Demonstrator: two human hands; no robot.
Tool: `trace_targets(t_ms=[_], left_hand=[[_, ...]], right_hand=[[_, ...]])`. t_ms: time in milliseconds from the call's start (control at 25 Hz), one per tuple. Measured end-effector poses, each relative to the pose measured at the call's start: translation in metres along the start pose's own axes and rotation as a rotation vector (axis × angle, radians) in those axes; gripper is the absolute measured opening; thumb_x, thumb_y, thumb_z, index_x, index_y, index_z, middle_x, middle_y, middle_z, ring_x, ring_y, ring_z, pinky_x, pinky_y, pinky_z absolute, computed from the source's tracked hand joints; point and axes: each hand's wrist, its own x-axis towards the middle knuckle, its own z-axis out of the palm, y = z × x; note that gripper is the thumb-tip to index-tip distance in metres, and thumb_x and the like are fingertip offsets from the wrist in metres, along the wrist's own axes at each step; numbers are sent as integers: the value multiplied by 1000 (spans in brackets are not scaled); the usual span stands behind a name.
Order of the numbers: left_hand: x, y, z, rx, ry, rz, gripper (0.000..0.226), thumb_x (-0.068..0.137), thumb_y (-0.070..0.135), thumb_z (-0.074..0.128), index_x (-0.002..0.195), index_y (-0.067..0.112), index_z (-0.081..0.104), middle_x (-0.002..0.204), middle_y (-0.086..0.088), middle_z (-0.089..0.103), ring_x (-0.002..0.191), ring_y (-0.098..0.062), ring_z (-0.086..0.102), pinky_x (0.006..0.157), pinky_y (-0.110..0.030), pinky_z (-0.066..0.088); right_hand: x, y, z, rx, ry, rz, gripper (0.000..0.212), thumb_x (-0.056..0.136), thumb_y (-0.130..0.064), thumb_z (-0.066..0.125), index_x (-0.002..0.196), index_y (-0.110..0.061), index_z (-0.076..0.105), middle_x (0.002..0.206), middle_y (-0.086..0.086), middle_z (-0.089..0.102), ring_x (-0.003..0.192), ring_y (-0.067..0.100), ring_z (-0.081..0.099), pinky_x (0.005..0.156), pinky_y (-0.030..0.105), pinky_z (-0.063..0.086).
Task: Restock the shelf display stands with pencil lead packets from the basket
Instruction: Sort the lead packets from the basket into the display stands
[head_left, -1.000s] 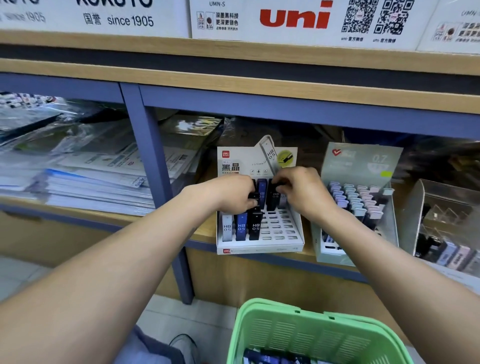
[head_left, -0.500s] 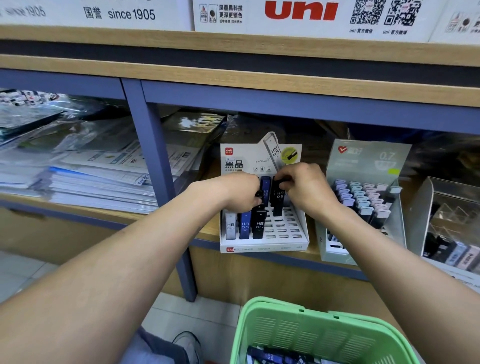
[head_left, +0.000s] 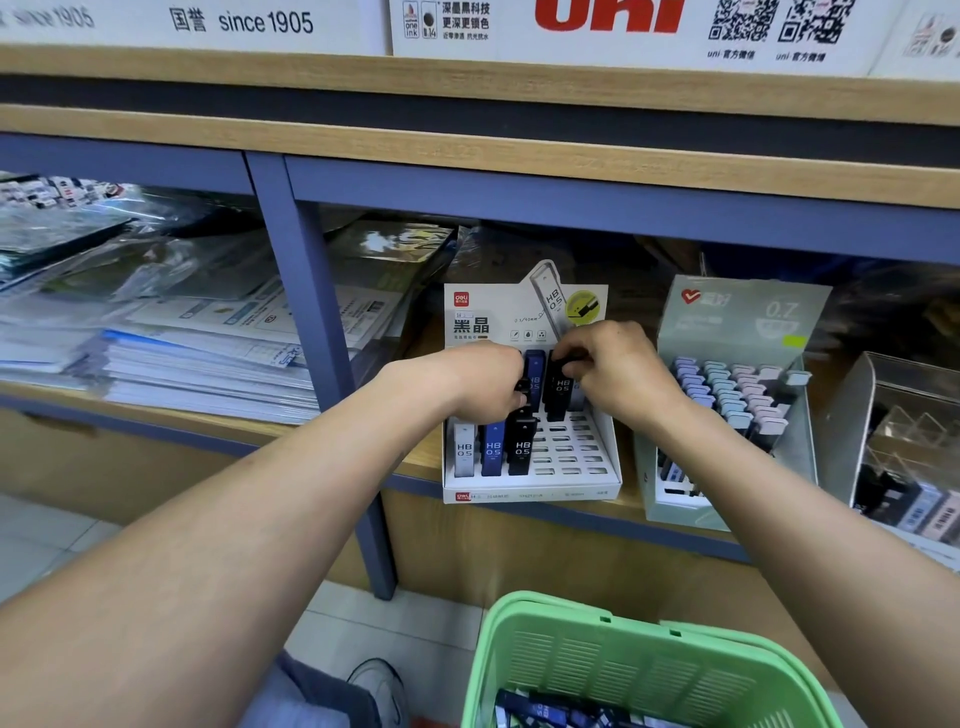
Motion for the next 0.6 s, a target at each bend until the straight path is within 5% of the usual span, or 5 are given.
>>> trace_targets(t_ms=[160,360,600], left_hand=[[0,0,0,24,-5,0,34,103,32,48,116,5,64,114,-14,66,103,-32,61,88,-40,52],[0,1,-1,21,0,-2,35,102,32,48,120,5,63,116,-13,66,106,-31,61,90,-39,51],[-14,8,-10,-48,143,-20,24,98,31,55,107,12,67,103,-8,68,95,-28,64,81,-40,55]], right_hand=[[-4,-1,9,-149,45,-102,28,90,1,65,112,-12,76,119,8,62,111,30,59,86,35,50],[-10,-2,8,-327,0,-190,46,82,6,65,124,-12,69,120,8,62,118,33,55,86,43,52],[-61,-8,-17,-65,171,-176,35,86,3,56,111,-13,74,107,4,68,98,29,65,81,43,56]])
